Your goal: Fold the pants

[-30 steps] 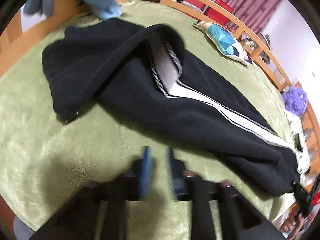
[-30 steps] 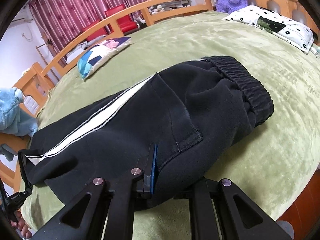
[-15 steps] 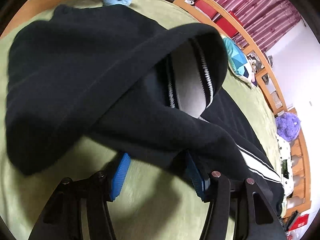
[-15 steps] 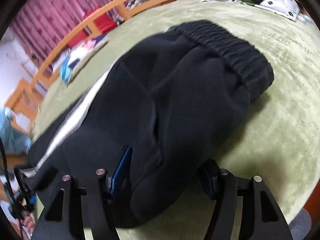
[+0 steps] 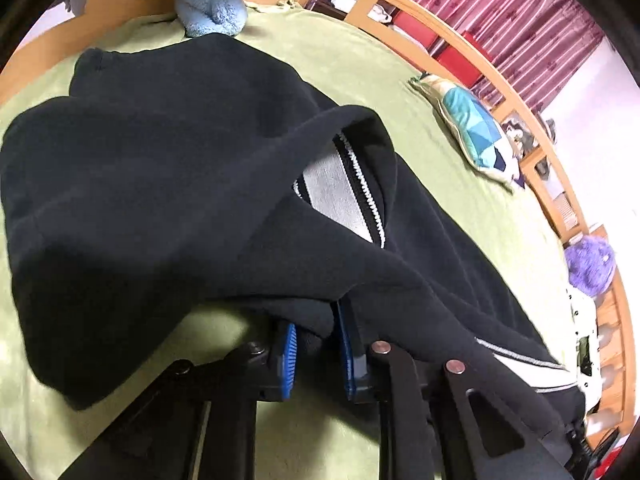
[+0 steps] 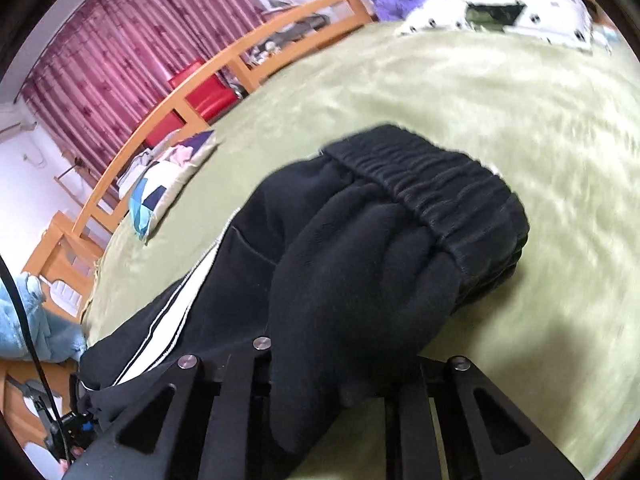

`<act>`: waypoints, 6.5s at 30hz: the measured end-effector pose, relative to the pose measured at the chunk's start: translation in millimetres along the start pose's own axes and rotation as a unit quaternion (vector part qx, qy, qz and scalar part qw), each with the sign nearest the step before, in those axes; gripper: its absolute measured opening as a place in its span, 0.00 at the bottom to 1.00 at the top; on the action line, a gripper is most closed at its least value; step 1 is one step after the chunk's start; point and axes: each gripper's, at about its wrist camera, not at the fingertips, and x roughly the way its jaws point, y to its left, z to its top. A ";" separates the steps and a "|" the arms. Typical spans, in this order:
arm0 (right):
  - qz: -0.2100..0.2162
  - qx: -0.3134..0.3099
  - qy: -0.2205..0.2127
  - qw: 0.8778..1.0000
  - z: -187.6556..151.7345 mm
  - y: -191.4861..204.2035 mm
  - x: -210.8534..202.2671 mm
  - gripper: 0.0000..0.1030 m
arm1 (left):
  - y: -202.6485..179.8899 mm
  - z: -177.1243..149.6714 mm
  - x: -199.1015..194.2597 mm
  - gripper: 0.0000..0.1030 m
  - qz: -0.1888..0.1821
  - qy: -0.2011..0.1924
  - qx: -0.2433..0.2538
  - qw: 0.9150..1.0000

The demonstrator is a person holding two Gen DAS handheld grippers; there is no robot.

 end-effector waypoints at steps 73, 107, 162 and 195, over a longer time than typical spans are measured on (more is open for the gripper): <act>0.004 -0.158 0.068 0.985 -68.1 89.9 -57.9 0.54 | -25.6 22.3 -116.4 0.07 0.016 -0.046 0.155 0.987; 0.002 -0.163 0.095 0.982 -61.7 125.4 -3.2 0.54 | -17.4 41.0 -50.3 0.68 0.025 0.040 0.165 0.985; 0.076 -0.447 0.216 0.865 -55.8 221.2 121.1 0.62 | -15.7 38.8 -76.3 0.57 0.105 -0.007 0.191 0.976; 0.040 -0.324 0.106 0.939 -17.7 204.9 74.9 0.61 | 66.9 24.4 -110.3 0.58 0.133 0.006 0.127 0.983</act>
